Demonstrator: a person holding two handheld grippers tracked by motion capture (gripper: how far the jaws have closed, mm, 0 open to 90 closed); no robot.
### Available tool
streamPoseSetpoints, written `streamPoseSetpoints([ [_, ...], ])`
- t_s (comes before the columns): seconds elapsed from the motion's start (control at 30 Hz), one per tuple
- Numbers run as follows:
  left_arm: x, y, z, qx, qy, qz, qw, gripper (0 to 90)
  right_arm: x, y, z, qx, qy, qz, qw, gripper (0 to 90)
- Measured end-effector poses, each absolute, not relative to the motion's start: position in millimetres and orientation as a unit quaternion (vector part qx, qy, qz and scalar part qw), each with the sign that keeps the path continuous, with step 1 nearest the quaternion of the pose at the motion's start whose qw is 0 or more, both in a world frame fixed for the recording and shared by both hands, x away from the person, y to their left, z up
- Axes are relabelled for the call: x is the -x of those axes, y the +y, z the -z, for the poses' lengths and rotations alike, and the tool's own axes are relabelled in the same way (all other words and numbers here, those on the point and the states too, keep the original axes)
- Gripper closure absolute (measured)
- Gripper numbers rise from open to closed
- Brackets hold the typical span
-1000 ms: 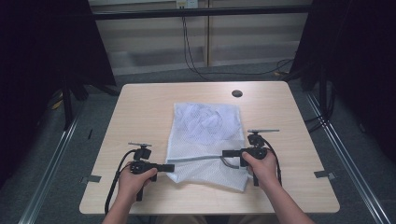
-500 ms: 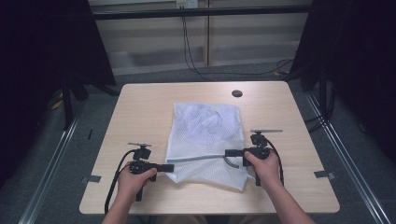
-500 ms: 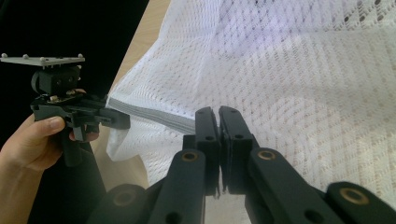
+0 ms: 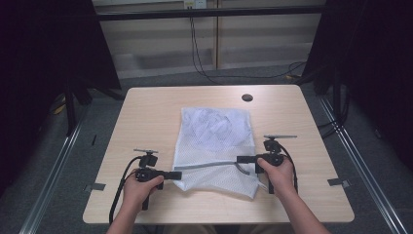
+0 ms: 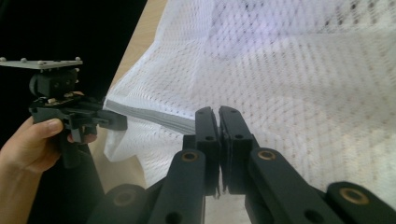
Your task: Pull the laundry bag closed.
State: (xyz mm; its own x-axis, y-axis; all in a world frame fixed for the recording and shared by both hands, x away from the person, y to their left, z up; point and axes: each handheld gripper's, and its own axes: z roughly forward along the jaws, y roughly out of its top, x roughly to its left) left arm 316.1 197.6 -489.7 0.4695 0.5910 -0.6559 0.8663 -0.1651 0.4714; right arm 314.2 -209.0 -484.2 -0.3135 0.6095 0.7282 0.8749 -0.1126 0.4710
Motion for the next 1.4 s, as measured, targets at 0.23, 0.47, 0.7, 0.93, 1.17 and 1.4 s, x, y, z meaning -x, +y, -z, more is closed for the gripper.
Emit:
streamPoseSetpoints([
  [0.23,-316,198,489,-0.743,0.490,0.166,0.424,88.1,-314,-213,484,0.571,-0.648,0.485,0.136,87.6],
  [0.47,-316,198,489,-0.745,0.488,0.164,0.425,88.1,-314,-213,483,0.570,-0.648,0.485,0.136,87.6],
  [0.7,-315,200,488,-0.745,0.490,0.164,0.423,88.1,-314,-218,483,0.575,-0.646,0.485,0.132,87.6],
  [0.93,-316,200,489,-0.745,0.489,0.163,0.423,88.1,-313,-218,483,0.575,-0.645,0.486,0.133,87.6],
  [1.17,-316,200,489,-0.742,0.494,0.165,0.422,88.1,-313,-222,482,0.578,-0.641,0.487,0.132,87.6],
  [1.4,-316,200,489,-0.746,0.489,0.166,0.421,88.1,-313,-224,481,0.579,-0.640,0.488,0.130,87.6],
])
